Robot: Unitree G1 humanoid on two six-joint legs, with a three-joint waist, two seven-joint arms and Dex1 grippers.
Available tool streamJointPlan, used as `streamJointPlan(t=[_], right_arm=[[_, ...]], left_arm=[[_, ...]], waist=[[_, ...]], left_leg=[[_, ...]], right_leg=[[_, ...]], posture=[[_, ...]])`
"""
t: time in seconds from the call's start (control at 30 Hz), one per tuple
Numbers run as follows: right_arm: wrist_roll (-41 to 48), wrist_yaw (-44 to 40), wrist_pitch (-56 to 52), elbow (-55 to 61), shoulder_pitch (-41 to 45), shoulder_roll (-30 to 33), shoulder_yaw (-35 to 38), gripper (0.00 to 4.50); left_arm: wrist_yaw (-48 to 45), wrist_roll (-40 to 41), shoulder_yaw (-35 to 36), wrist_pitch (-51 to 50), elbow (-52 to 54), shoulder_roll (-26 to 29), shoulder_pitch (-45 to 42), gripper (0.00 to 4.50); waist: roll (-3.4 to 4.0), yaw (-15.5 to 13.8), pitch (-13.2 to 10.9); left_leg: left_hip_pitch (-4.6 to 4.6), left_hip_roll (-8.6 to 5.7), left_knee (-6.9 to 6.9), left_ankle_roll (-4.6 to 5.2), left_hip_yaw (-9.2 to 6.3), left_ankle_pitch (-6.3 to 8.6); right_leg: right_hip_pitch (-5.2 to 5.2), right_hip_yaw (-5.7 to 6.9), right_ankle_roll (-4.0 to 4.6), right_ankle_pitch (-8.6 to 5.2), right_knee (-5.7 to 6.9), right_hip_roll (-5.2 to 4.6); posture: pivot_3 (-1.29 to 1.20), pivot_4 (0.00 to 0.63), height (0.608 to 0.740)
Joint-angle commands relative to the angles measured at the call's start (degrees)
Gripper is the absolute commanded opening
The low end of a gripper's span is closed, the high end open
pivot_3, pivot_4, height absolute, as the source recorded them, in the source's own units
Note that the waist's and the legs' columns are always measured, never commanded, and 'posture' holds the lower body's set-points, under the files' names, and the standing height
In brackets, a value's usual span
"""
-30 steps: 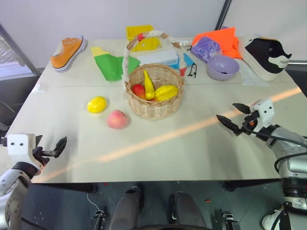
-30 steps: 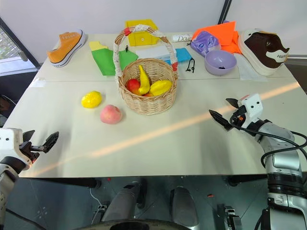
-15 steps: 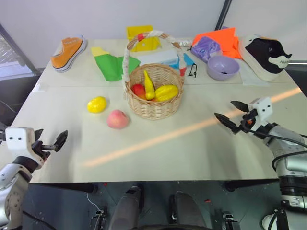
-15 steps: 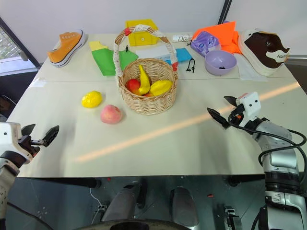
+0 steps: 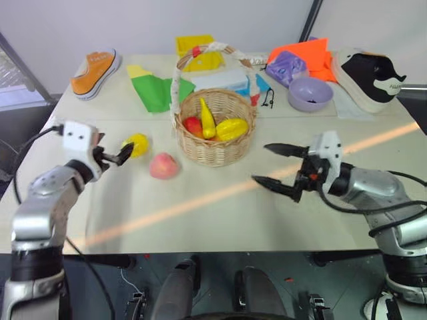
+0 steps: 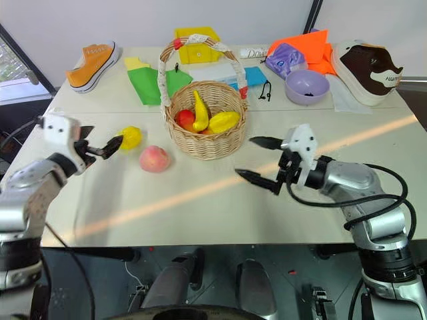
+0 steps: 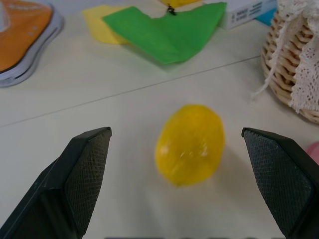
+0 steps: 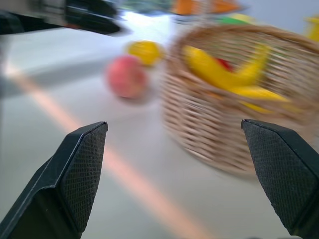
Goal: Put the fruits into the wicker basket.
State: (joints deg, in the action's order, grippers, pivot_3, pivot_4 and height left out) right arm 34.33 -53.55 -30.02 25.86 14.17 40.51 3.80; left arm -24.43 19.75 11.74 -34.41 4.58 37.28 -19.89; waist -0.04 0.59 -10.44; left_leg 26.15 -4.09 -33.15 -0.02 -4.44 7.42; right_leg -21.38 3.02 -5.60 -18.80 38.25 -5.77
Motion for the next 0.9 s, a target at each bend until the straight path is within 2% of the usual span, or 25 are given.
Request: streamJointPlan(t=[0.03,0.33,0.53,0.67,0.83,0.9], right_arm=[[2.6,0.2,-2.0,6.5,1.3,-0.8,-3.4,4.48],[1.1,1.7,-0.4,9.5,-1.7,-2.6,-6.8,4.48],[-0.2,2.1,1.4,9.1,-2.6,-3.1,-6.9,4.48],[-0.7,3.1,1.5,9.0,-1.5,-3.7,-7.3,4.50],[-1.3,3.6,1.6,9.0,-0.7,-3.4,-7.3,4.50],[-1.6,3.8,1.6,9.1,-0.5,-3.0,-6.8,4.50]], left_arm=[[-2.4,-3.5,-3.7,1.1,-6.7,1.3,-6.1,4.50],[-6.6,-8.6,-9.4,2.4,-19.7,0.9,-13.7,4.50],[-7.3,-8.3,-8.3,4.0,-22.5,-0.6,-14.5,4.50],[-6.8,-8.4,-7.8,3.6,-23.1,-0.9,-14.6,2.79],[-4.9,-8.9,-5.8,5.6,-20.4,-0.2,-12.9,2.79],[-5.7,-6.2,-2.3,5.8,-13.6,0.7,-10.2,2.79]], waist=[[0.00,0.1,0.0],[-0.06,0.0,0.0],[-0.06,0.1,0.0],[-0.08,0.1,0.0],[-0.08,0.1,0.0],[-0.09,0.2,0.0]], left_leg=[[0.00,0.01,0.00,0.00,0.00,0.00],[0.00,-0.02,-0.04,-0.01,0.00,-0.01],[0.00,-0.02,-0.07,-0.01,-0.02,-0.01],[0.00,-0.02,-0.08,-0.01,-0.02,-0.02],[0.00,-0.02,-0.08,-0.01,-0.03,-0.02],[0.01,-0.02,-0.08,-0.01,-0.02,-0.02]], right_leg=[[-0.01,0.00,0.00,0.00,0.01,0.01],[0.01,0.01,-0.12,0.06,0.03,0.08],[0.01,0.01,-0.13,0.07,0.05,0.07],[0.02,0.01,-0.13,0.07,0.06,0.06],[0.01,0.01,-0.14,0.07,0.07,0.07],[0.01,0.00,-0.14,0.07,0.07,0.04]], posture=[[0.00,0.150,0.740],[0.00,0.150,0.740],[0.00,0.150,0.740],[0.00,0.150,0.740],[0.00,0.150,0.740],[0.00,0.150,0.740]])
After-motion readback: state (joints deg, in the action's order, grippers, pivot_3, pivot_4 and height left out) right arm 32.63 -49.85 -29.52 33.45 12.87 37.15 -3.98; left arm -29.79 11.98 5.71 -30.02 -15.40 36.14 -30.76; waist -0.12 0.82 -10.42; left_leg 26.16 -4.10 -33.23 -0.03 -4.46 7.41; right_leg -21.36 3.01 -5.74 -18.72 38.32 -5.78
